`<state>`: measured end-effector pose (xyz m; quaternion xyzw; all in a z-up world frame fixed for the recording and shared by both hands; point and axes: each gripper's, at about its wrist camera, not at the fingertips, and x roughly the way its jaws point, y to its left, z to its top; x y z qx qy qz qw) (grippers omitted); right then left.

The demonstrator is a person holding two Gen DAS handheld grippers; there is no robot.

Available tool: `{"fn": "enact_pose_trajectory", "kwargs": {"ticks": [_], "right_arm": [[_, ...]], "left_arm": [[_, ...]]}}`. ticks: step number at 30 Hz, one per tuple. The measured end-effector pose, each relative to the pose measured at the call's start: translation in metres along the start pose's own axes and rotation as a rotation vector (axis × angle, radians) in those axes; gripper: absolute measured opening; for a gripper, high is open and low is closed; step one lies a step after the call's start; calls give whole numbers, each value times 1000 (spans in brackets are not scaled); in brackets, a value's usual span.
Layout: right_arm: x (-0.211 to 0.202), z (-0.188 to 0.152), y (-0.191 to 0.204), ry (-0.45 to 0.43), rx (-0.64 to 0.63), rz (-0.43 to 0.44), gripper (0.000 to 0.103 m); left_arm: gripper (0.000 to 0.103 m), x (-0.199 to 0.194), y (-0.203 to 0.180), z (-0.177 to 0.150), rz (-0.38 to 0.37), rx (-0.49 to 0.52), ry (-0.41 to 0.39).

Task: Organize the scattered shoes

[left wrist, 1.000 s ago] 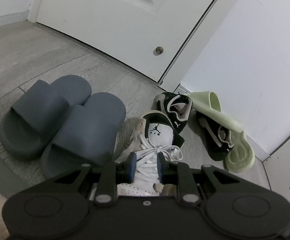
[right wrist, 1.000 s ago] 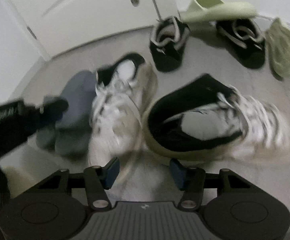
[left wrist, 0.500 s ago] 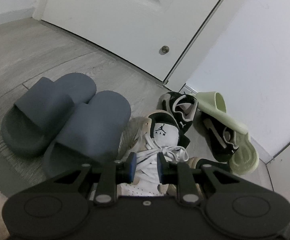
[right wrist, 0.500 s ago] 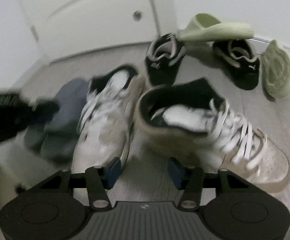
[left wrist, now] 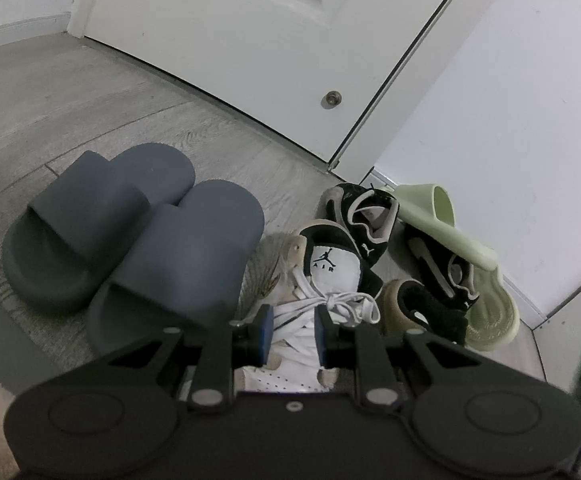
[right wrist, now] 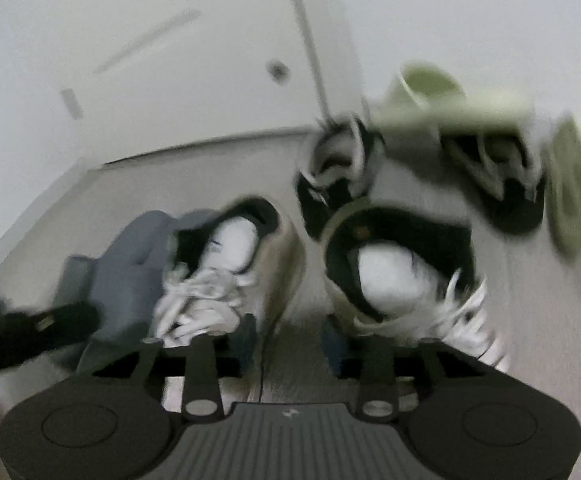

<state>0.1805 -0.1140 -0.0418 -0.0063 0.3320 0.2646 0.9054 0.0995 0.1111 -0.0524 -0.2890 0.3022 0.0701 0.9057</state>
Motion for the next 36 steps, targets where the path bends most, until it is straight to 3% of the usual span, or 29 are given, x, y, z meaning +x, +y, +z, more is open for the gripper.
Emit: {"fn": "enact_pose_trajectory", "kwargs": {"ticks": [2,5,8,11,13,23,25,27,28,36], "right_arm": [[-15,1,-5,-39,-81,-48,93],[-23,1,-19,-42,-277,-171,94],[-14,-5,-36,52,-468,-227,94],[-5,-9,-57,94,-423,-185,98],[0,-9,-68,71,-343,-166,102],[14,-10,-88,89,-116,-129,101],[15,-11,-91,100,-55,-114,93],[12,-13,-91,113,17,-78,79],[10,-14,-89,121,56,-58,78],[0,-15,-61,81,-26,-91,80]], "left_arm": [[21,0,0,0,-1,1,0],[21,-1,-2,-1,-5,6,0],[21,-1,-2,-1,-6,4,1],[21,0,-3,-1,-4,8,0],[21,0,-3,-1,-3,11,1],[21,1,-3,-1,-9,8,4],[21,0,-3,-1,-11,7,3],[21,0,-4,-2,-13,7,3],[21,0,-3,-2,-12,6,2],[21,-1,0,-1,-23,-13,-7]]}}
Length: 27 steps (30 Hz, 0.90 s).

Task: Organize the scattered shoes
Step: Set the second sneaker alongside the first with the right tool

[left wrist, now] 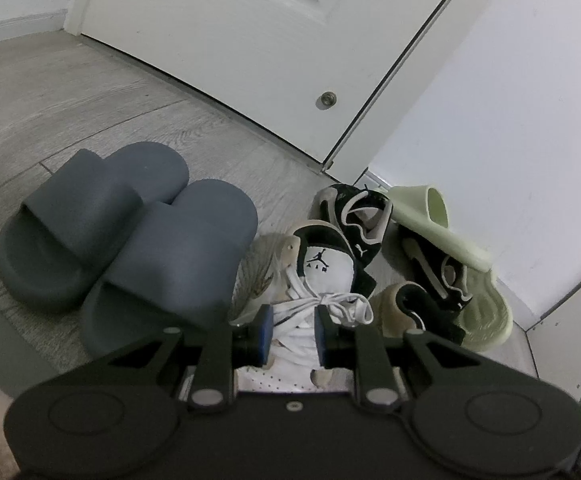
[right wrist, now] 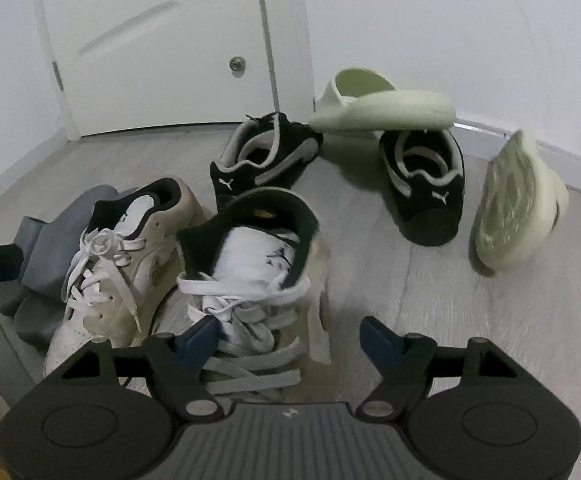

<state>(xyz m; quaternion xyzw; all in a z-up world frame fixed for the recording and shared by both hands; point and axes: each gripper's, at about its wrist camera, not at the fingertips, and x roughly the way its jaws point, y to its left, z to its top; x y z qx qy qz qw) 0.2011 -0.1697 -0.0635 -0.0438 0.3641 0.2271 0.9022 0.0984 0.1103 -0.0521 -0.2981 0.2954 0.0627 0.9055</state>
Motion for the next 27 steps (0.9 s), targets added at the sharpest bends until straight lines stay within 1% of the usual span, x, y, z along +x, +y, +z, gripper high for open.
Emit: {"fn": "enact_pose_trajectory", "kwargs": {"ticks": [1,3,5,7,8,10,12,13,14,15,17,19,21,23,24,27], "right_arm": [[-3,0,4,-16,-19,-9,82],[-5,1,8,-44,-69,-25,94],[-5,-1,13,-59,-126,-42,96],[0,-2,13,-54,-172,-57,98],[1,-2,12,-63,-173,-49,99],[7,1,8,-39,-136,-2,99],[15,1,8,13,-91,58,99],[20,0,10,40,-85,72,98],[24,-2,14,62,-97,66,93],[29,-4,22,86,-126,40,89],[35,-7,36,85,-162,-47,85],[37,-5,44,83,-133,-90,83],[39,-2,48,86,-94,-99,82],[43,4,53,78,-13,-105,81],[44,8,53,73,36,-105,80],[46,12,54,37,162,-54,81]], "left_arm": [[21,0,0,0,-2,-2,-1],[21,0,0,0,-4,-3,-1],[21,2,-2,0,-3,4,2],[21,2,-3,0,-3,10,4],[21,2,-3,0,-2,12,4],[21,2,-2,0,-1,11,5],[21,2,-2,0,1,9,6],[21,2,-2,0,2,8,6],[21,2,-2,0,2,8,6],[21,2,-2,0,3,7,5],[23,2,-2,0,2,8,9],[23,4,-3,0,4,11,13],[23,4,-4,0,2,14,11],[23,4,-4,0,0,14,10],[23,4,-3,0,0,11,10],[23,4,-1,0,-4,-3,10]]}}
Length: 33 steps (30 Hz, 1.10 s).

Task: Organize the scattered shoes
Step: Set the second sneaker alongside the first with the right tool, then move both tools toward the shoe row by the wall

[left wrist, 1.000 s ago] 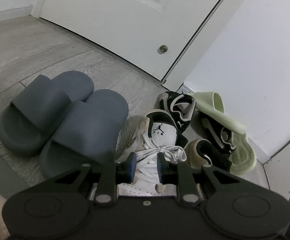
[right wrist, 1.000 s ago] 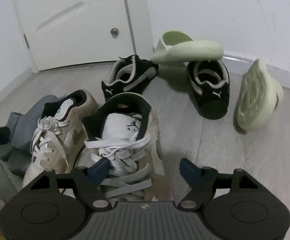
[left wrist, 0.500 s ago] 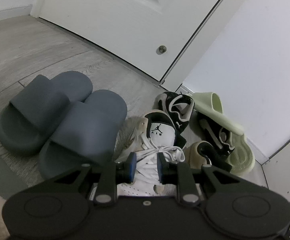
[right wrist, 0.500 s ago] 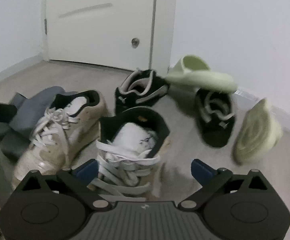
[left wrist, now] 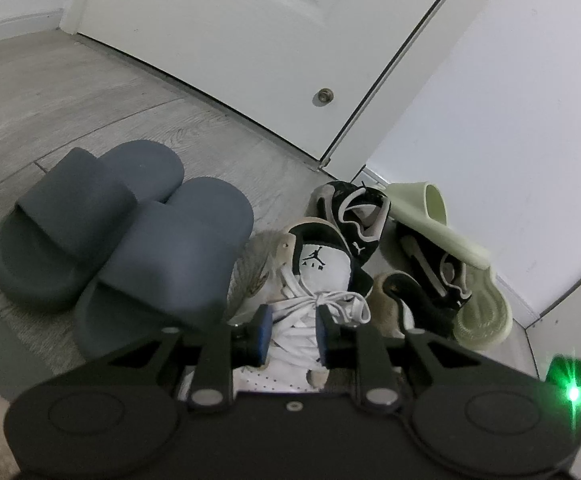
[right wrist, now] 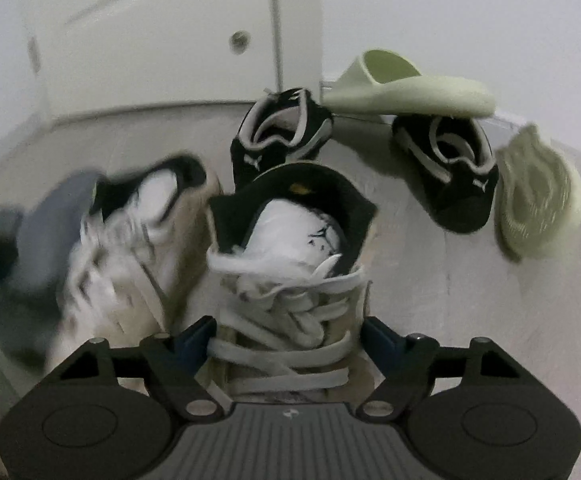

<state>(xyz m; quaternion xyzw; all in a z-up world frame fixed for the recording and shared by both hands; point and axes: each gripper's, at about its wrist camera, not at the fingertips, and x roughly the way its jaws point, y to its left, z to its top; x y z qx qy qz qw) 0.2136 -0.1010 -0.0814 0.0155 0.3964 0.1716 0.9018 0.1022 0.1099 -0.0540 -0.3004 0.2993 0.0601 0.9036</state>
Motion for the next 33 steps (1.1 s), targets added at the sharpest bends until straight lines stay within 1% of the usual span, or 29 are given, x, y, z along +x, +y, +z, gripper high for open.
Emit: {"fn": "enact_pose_trajectory", "kwargs": {"ticks": [2,4,6,9,11,13,14,17,21,24,26,28,31,33], "right_arm": [[0,-3,1,-29,61,39,81],[-5,-9,0,-62,75,55,81],[-12,-14,0,-76,63,75,81],[-17,-16,1,-74,0,60,83],[-11,-16,-2,-58,21,73,86],[-6,-17,-6,-40,81,89,88],[-5,-18,-5,-44,87,82,87],[-2,-19,10,-31,30,22,86],[1,-20,23,-9,30,-10,86],[2,-20,28,-1,63,-7,86],[4,-20,32,9,72,10,86],[5,-19,34,15,69,22,87],[7,-17,39,30,30,34,87],[4,-14,32,37,50,74,87]], "left_arm": [[23,0,1,0,-2,-5,0],[23,0,1,1,-4,-9,-1],[23,-1,2,1,-6,-13,-3],[23,0,1,1,-10,-12,-2],[23,0,0,0,-11,-6,-1],[23,-1,1,1,-13,-8,-4],[23,-2,2,1,-14,-13,-6],[23,-3,4,2,-20,-29,-11],[23,-2,2,2,-25,-28,-13],[23,-2,3,2,-28,-30,-14],[23,-3,3,2,-27,-33,-14],[23,-3,3,2,-24,-33,-13],[23,-2,3,2,-20,-35,-12],[23,-2,4,2,-20,-37,-12]]}}
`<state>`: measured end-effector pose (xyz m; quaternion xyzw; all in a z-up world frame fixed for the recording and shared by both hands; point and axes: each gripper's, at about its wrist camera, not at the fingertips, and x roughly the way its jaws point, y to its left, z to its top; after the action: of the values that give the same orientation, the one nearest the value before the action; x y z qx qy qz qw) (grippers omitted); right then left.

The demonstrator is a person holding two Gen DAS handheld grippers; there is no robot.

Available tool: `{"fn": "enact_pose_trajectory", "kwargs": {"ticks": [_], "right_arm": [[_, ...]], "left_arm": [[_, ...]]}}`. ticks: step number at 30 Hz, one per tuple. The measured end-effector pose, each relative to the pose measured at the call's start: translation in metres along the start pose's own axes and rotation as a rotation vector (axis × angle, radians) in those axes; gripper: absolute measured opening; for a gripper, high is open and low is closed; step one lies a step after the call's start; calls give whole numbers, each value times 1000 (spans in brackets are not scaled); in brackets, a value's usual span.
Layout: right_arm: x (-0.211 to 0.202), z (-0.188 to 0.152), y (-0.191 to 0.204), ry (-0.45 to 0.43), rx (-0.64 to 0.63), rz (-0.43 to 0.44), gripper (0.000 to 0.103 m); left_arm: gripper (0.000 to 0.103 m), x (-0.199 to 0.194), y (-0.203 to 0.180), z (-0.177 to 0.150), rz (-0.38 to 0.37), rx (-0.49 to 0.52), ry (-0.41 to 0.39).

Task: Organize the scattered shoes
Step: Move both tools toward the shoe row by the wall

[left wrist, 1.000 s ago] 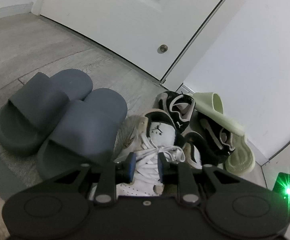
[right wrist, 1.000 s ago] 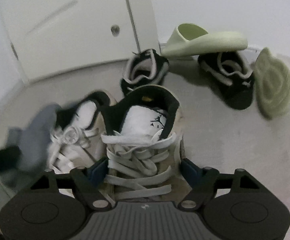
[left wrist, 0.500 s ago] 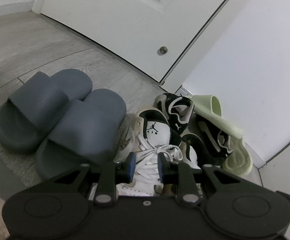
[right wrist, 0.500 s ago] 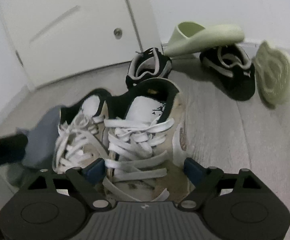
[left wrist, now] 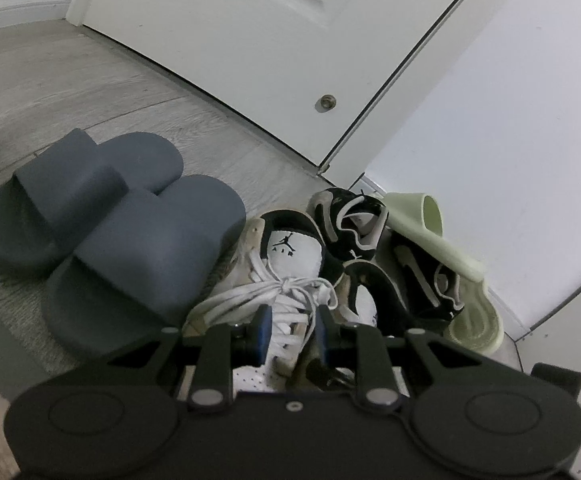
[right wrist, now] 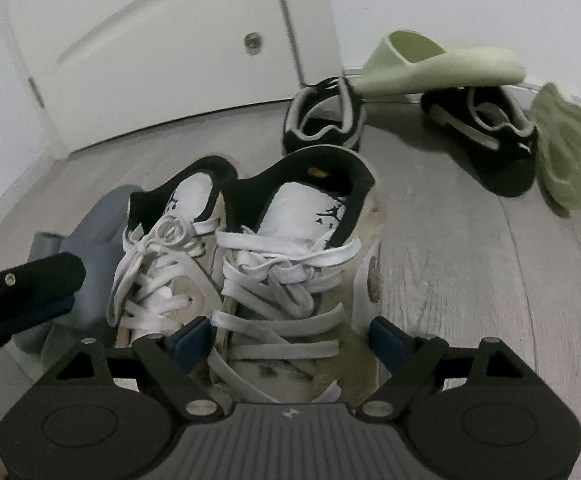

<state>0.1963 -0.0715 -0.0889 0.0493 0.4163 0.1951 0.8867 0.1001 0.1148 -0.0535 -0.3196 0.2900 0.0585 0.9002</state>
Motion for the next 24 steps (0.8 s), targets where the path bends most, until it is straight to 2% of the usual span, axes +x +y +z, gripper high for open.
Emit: {"fn": "enact_pose_trajectory", "kwargs": {"ticks": [2,4,7,10,13,15,18,24], "right_arm": [[-7,2,-9,3,36,53,87],[-20,8,-16,17,45,50,87],[-54,17,-24,-51,-41,32,93],[-95,27,-41,-178,-188,-50,102],[-120,29,-65,-308,-281,-163,103],[-126,27,-88,-373,-259,-267,103],[-120,34,-113,-366,-186,-341,103],[-126,51,-148,-445,-23,-311,103]], "left_arm": [[23,0,0,0,-1,1,-2],[23,0,0,-1,-1,6,-3],[23,-1,-6,-3,-3,41,-3],[24,-4,-17,-7,-5,106,-8],[24,-8,-36,-14,-23,202,-20],[24,-11,-50,-19,-34,264,-29],[24,-9,-76,-27,-47,329,-25],[24,23,-129,-36,-109,333,41]]}}
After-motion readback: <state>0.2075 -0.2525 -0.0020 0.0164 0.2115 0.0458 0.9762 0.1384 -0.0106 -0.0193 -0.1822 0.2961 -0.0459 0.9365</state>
